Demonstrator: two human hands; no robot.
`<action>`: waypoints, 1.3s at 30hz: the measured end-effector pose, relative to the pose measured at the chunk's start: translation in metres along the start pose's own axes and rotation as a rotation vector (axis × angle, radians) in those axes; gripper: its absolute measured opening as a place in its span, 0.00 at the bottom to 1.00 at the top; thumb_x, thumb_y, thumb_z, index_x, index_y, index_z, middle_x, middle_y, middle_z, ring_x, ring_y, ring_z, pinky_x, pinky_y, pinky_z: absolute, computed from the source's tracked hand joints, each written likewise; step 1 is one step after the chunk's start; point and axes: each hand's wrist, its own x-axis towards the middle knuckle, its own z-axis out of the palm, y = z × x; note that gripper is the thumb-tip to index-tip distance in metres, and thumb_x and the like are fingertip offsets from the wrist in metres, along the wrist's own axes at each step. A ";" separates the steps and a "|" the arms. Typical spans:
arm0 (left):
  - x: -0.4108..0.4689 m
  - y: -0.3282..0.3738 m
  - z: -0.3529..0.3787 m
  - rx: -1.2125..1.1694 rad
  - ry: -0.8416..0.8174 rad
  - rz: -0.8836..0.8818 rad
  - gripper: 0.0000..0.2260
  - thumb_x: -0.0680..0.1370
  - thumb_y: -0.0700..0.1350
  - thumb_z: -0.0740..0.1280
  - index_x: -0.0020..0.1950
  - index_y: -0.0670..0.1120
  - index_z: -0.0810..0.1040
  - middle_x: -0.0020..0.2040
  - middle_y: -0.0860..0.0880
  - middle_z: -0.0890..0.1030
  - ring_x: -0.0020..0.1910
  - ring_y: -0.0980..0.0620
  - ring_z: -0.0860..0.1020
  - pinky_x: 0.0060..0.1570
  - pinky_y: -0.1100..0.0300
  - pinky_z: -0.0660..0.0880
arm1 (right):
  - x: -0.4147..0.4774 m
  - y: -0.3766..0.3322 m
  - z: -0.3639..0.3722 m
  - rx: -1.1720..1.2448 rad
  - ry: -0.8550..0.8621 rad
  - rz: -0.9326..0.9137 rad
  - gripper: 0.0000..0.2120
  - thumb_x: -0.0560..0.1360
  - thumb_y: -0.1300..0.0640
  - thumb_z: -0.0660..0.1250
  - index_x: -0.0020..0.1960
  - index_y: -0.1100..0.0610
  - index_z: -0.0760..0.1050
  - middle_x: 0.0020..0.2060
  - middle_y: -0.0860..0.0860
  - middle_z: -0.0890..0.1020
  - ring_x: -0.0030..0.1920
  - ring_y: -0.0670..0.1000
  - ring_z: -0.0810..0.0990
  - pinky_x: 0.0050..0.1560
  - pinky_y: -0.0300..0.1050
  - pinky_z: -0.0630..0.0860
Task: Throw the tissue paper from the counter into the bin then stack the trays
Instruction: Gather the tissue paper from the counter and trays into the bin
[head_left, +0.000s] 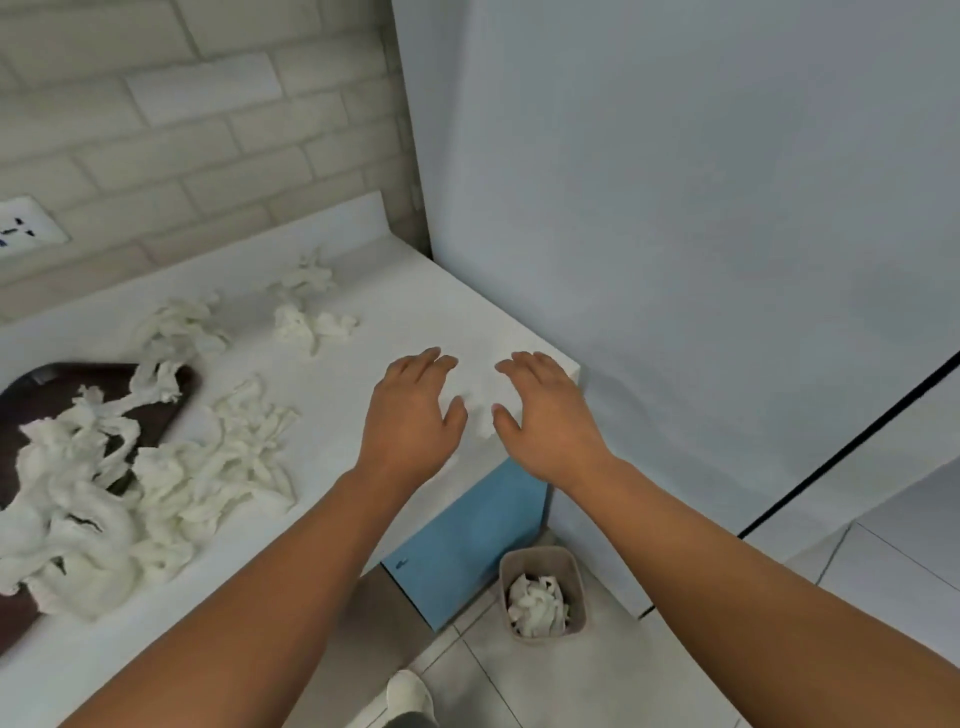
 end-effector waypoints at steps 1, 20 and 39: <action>0.003 -0.011 -0.007 0.012 0.012 -0.013 0.20 0.78 0.49 0.66 0.70 0.46 0.73 0.71 0.46 0.73 0.70 0.44 0.69 0.68 0.49 0.67 | 0.010 -0.008 0.003 0.005 -0.010 -0.015 0.25 0.79 0.49 0.61 0.74 0.55 0.65 0.74 0.54 0.66 0.76 0.57 0.59 0.74 0.56 0.59; 0.123 -0.274 -0.006 0.003 -0.189 -0.313 0.20 0.77 0.52 0.69 0.67 0.45 0.75 0.62 0.46 0.77 0.60 0.44 0.75 0.58 0.54 0.72 | 0.209 -0.102 0.136 -0.027 -0.141 -0.042 0.23 0.78 0.53 0.63 0.72 0.55 0.67 0.70 0.52 0.71 0.73 0.53 0.64 0.73 0.46 0.62; 0.144 -0.325 -0.043 -0.351 0.048 -0.498 0.13 0.80 0.36 0.56 0.54 0.44 0.79 0.56 0.47 0.73 0.39 0.57 0.73 0.39 0.75 0.66 | 0.266 -0.118 0.192 0.024 -0.187 -0.008 0.23 0.78 0.53 0.64 0.72 0.55 0.67 0.68 0.51 0.73 0.71 0.51 0.66 0.70 0.46 0.66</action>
